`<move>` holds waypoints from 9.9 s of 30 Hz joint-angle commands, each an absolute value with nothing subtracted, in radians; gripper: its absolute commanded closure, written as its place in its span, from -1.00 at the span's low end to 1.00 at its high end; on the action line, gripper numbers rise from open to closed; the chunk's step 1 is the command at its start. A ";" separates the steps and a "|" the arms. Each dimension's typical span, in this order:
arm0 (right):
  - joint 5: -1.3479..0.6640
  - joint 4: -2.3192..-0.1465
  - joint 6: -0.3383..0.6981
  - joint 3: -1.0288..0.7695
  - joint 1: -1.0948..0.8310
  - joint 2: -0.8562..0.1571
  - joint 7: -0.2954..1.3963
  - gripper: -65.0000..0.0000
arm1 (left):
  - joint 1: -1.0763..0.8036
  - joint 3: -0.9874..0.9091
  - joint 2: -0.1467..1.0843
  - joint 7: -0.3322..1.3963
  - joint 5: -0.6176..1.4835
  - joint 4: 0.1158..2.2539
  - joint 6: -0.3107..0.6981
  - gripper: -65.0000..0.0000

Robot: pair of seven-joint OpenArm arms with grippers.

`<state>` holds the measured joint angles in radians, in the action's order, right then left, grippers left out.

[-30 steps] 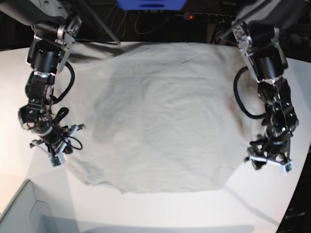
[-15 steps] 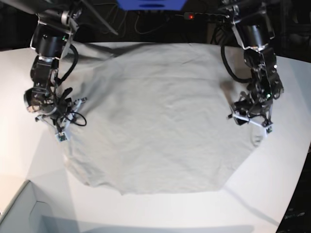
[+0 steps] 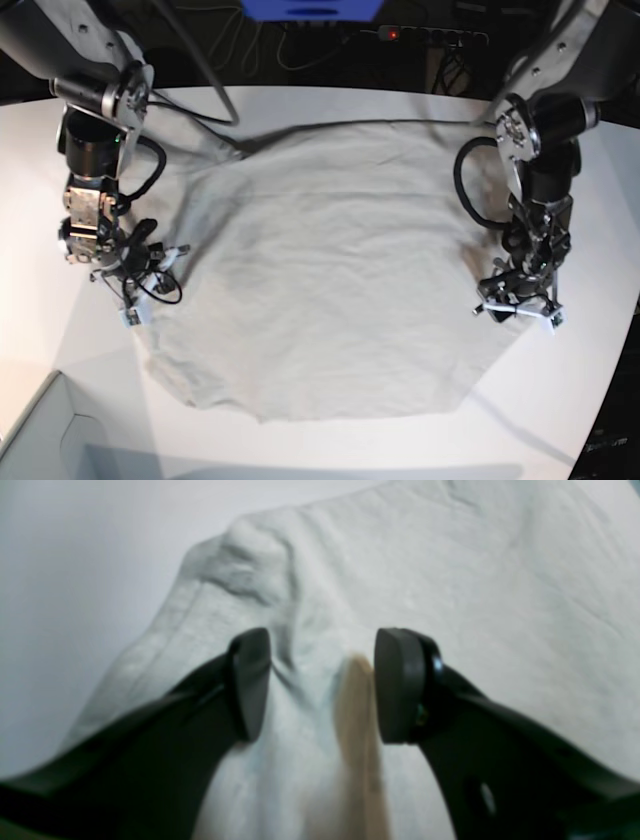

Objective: Layout the t-shirt on the table in an organized manner, then fold the t-shirt properly
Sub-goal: 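Grasp the shirt edge again with both grippers near the arm bases, then hold the shirt edge with both grippers and smooth it taut, then fold the held shirt edge forward over the shirt with both grippers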

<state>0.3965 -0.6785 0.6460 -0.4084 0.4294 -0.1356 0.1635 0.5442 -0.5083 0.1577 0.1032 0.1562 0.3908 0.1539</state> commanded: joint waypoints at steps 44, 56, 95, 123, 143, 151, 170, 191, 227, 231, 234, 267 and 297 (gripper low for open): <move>0.335 -1.906 0.698 -0.625 -0.340 0.101 0.478 1.00 | -0.378 -0.702 0.137 0.679 0.450 1.570 0.160 -0.35; 0.323 -1.908 0.698 -0.628 -0.435 0.105 0.478 1.00 | -0.305 -0.700 0.139 0.679 0.449 1.403 0.268 -0.34; 0.196 -1.612 0.698 -0.654 -0.341 0.113 0.483 -0.17 | -0.303 -0.707 0.148 0.679 0.447 1.391 0.274 1.00; 0.157 -1.658 0.698 -0.680 -0.314 0.120 0.481 1.00 | -0.303 -0.710 0.163 0.679 0.449 1.400 0.274 1.00; 0.156 -1.811 0.698 -0.731 -0.387 0.156 0.602 0.77 | -0.309 -0.753 0.157 0.680 0.449 1.445 0.275 1.00; 0.156 -1.728 0.698 -0.670 -0.383 0.151 0.607 0.07 | -0.305 -0.750 0.156 0.680 0.449 1.443 0.275 1.00; 0.156 -1.641 0.698 -0.624 -0.366 0.156 0.611 -0.13 | -0.305 -0.750 0.157 0.680 0.449 1.442 0.275 1.00; 0.056 -1.894 0.698 -0.587 -0.493 0.157 0.611 1.00 | -0.303 -0.753 0.162 0.687 0.453 1.455 0.275 1.00; 0.094 -1.771 0.698 -0.579 -0.076 0.157 0.611 1.00 | -0.056 -0.746 0.163 0.690 0.447 1.583 0.269 1.00; 0.139 -1.684 0.698 -0.579 0.005 0.157 0.611 1.00 | -0.007 -0.746 0.188 0.690 0.447 1.504 0.271 1.00; 0.140 -1.639 0.698 -0.579 0.050 0.157 0.610 1.00 | 0.024 -0.745 0.197 0.682 0.447 1.448 0.272 1.00; 0.252 -1.448 0.698 -0.581 0.320 0.157 0.610 1.00 | 0.217 -0.639 0.292 0.679 0.449 1.208 0.272 1.00; 0.254 -1.371 0.698 -0.539 0.318 0.105 0.611 0.38 | 0.332 -0.638 0.317 0.679 0.447 1.086 0.268 0.40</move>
